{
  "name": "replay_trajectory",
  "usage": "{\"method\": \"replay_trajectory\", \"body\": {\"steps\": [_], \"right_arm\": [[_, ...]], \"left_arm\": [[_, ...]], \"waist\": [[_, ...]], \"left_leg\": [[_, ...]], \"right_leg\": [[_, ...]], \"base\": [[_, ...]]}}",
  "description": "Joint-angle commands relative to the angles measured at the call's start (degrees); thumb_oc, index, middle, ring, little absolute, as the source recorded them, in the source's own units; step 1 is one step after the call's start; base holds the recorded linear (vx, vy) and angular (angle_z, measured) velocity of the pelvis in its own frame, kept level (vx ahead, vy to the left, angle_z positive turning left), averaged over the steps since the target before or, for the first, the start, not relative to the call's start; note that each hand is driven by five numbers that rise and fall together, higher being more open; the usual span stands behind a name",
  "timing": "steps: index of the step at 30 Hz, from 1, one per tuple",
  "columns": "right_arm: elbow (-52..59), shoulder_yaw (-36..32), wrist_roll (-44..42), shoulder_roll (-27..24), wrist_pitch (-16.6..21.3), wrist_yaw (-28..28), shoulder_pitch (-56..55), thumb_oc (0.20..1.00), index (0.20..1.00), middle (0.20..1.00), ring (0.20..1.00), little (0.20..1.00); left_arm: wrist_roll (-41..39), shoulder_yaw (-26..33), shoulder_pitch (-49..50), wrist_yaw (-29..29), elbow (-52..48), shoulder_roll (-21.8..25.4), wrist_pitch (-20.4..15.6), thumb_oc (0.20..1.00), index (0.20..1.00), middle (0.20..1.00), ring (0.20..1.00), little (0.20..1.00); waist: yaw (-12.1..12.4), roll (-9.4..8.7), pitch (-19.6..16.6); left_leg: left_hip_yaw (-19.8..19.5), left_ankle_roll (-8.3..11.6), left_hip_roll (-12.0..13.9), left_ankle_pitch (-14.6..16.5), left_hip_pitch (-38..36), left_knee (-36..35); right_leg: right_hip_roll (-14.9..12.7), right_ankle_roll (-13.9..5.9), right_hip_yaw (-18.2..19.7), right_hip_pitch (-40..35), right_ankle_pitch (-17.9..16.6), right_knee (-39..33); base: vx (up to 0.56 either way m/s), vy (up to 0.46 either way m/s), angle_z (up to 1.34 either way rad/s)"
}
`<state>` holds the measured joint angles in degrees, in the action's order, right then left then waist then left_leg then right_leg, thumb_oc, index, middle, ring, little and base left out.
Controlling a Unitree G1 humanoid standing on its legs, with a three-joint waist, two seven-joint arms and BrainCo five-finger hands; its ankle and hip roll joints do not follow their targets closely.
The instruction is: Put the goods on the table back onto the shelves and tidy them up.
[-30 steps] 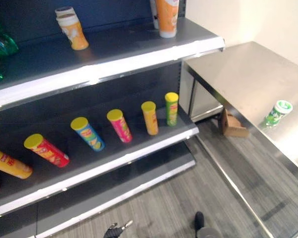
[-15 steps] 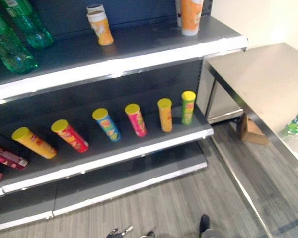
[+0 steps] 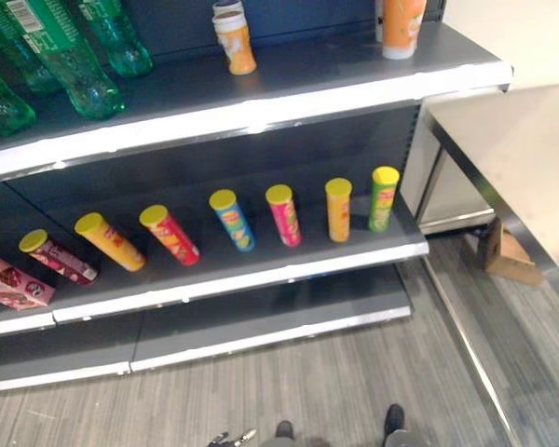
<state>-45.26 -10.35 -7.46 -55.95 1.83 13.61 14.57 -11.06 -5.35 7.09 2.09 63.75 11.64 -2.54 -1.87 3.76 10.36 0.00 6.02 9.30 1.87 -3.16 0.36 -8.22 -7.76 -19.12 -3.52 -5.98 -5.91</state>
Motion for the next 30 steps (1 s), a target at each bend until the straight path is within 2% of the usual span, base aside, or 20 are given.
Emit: {"method": "replay_trajectory", "body": {"steps": [1, 13, 15, 20, 24, 30], "right_arm": [[-3.2, 4.1, -1.4, -3.4, 2.1, 1.2, 5.8, 1.000, 1.000, 1.000, 1.000, 1.000], [-15.1, 10.5, -0.5, -4.2, 0.8, 2.3, 15.0, 1.000, 1.000, 1.000, 1.000, 1.000], [-17.0, 11.6, 0.3, -4.0, 0.3, 2.2, 15.7, 0.200, 0.200, 0.200, 0.200, 0.200], [-18.6, 12.9, 1.3, -4.4, -0.1, 1.8, 16.7, 0.200, 0.200, 0.200, 0.200, 0.200], [-14.9, 11.9, 2.5, -4.7, 0.3, 2.7, 14.8, 0.200, 0.200, 0.200, 0.200, 0.200], [-2.2, 3.2, 3.4, -5.0, 1.5, 6.6, 5.8, 0.200, 0.200, 0.200, 0.200, 0.200]], "left_arm": [[-1.3, -2.4, -1.8, 0.8, 0.1, 4.7, -1.5, 1.000, 1.000, 1.000, 1.000, 1.000], [-2.7, -3.4, -1.1, 2.0, 0.9, 3.7, -1.8, 1.000, 1.000, 1.000, 1.000, 1.000], [-2.7, -3.4, -1.0, 2.2, 1.4, 3.3, -1.8, 1.000, 1.000, 1.000, 1.000, 1.000], [-2.7, -3.4, -0.7, 2.3, 1.3, 3.2, -1.9, 1.000, 1.000, 1.000, 1.000, 1.000], [-2.7, -2.7, -0.9, 2.6, 1.2, 3.6, -1.8, 1.000, 1.000, 1.000, 1.000, 1.000], [-1.9, -1.3, -1.2, 2.9, 0.5, 3.7, -1.5, 1.000, 1.000, 1.000, 1.000, 1.000]], "waist": [[1.4, -4.44, -2.0], [2.4, -4.21, -2.0], [2.6, -4.27, -1.9], [2.7, -4.22, -1.8], [2.4, -4.29, -1.7], [1.3, -4.24, -1.9]], "left_leg": [[2.2, 6.17, 2.7, -5.6, 2.1, 0.5], [1.8, 7.05, 3.3, -7.2, 1.1, -1.7], [1.7, 7.13, 3.5, -7.5, 1.0, -1.9], [1.4, 7.25, 3.7, -7.9, 0.8, -2.0], [1.5, 7.36, 3.9, -8.1, 0.7, -1.7], [2.0, 7.39, 4.4, -8.1, 0.2, -0.8]], "right_leg": [[2.4, 1.94, 1.7, -2.2, 10.8, 3.8], [3.0, 1.90, 1.1, -2.5, 10.7, 3.3], [3.2, 1.97, 1.1, -2.7, 10.8, 3.2], [3.4, 2.07, 1.0, -2.8, 11.0, 3.2], [3.6, 2.17, 1.1, -3.0, 11.1, 3.2], [3.9, 2.38, 1.8, -3.2, 11.4, 3.3]], "base": [[0.03, -0.023, 0.05], [0.01, -0.005, 0.05], [0.00, -0.008, 0.02], [0.00, -0.001, 0.01], [0.00, 0.000, 0.00], [0.00, -0.002, -0.01]]}}
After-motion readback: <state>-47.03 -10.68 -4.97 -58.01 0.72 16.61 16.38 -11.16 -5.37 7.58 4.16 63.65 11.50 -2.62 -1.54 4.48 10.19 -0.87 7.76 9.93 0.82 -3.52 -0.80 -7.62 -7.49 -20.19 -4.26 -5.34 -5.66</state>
